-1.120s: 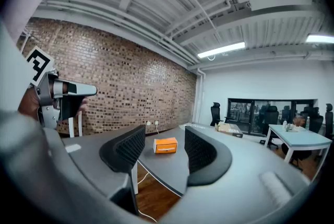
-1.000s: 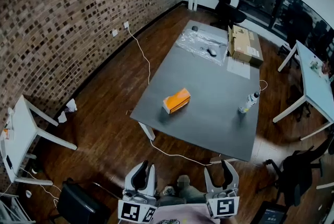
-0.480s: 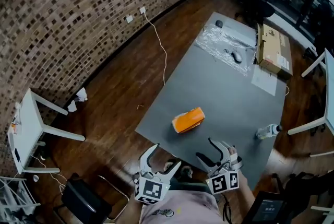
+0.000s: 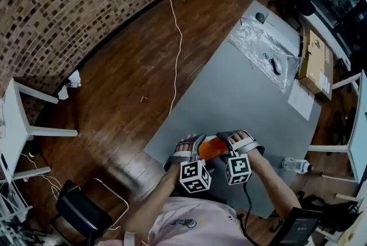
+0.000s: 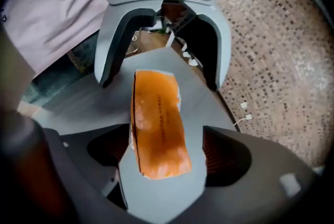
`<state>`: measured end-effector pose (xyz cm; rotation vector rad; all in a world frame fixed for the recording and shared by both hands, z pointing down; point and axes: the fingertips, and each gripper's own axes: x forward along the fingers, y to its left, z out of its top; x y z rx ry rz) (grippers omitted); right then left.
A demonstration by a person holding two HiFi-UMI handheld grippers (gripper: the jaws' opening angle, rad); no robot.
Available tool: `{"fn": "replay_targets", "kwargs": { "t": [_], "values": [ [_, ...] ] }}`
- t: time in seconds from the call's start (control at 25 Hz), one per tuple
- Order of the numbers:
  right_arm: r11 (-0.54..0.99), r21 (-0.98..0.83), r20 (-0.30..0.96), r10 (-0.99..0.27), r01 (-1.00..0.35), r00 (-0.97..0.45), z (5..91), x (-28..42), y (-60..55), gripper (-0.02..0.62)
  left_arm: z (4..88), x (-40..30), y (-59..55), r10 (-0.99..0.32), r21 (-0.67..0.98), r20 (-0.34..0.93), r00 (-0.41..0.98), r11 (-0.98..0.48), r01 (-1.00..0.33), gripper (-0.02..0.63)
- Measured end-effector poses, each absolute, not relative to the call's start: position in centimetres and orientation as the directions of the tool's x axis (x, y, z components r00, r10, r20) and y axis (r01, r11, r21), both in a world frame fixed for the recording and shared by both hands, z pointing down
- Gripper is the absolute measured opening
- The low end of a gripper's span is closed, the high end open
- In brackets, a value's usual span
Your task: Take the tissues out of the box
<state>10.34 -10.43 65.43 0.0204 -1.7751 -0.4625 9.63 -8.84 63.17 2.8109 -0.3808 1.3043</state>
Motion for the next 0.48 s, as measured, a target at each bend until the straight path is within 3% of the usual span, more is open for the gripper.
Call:
{"fn": "replay_targets", "kwargs": {
  "t": [0.04, 0.16, 0.36, 0.48],
  "values": [
    [0.930, 0.258, 0.953, -0.200, 0.261, -0.229, 66.5, 10.3, -10.5, 0.461, 64.2, 9.9, -9.3, -0.180, -0.056, 0.769, 0.614, -0.975, -0.216, 0.591],
    [0.939, 0.126, 0.985, -0.079, 0.321, -0.153, 69.1, 10.2, -10.4, 0.471, 67.3, 10.5, -9.8, -0.081, 0.031, 0.810, 0.581, -0.983, -0.180, 0.589],
    [0.922, 0.056, 0.997, -0.033, 0.383, -0.067, 72.4, 10.8, -9.4, 0.479, 71.1, 10.9, -8.4, 0.028, 0.173, 0.859, 0.512, -0.956, -0.237, 0.570],
    [0.924, 0.002, 0.999, 0.016, 0.382, -0.043, 73.1, 10.6, -10.0, 0.471, 72.4, 10.8, -9.1, 0.021, 0.196, 0.857, 0.515, -0.937, -0.289, 0.513]
  ]
}}
